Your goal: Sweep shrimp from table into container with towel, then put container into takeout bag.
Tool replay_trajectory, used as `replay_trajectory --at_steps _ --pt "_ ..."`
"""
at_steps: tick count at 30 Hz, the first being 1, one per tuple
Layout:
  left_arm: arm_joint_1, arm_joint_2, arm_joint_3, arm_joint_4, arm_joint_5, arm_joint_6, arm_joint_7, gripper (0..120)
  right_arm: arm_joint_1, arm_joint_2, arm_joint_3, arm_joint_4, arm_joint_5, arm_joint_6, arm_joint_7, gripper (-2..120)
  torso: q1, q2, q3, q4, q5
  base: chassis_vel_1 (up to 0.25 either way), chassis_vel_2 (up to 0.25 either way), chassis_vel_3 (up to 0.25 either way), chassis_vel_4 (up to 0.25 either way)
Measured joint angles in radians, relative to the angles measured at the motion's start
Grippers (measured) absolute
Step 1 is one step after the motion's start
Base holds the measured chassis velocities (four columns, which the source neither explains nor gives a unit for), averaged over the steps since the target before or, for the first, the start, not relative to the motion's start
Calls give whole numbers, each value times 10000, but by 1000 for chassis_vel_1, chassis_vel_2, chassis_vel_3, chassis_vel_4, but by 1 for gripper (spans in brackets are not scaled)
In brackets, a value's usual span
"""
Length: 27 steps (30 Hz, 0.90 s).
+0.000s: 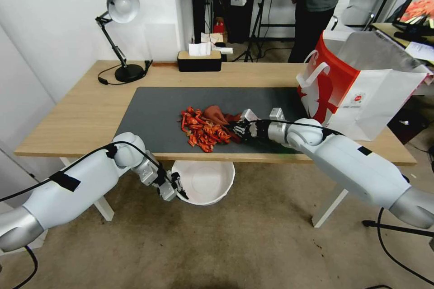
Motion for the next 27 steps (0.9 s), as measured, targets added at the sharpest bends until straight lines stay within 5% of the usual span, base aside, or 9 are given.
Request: replay_trajectory --at_steps 9,27 --pt "-139 -3 86 34 -43 2 13 0 -658 -976 -2 1521 59 -63 115 5 0 1 0 0 -1 0 0 0 0" --pt "-480 165 345 -58 -206 38 335 0 -1435 -1451 215 2771 72 -126 261 5 1 0 2 0 0 0 0 0 0"
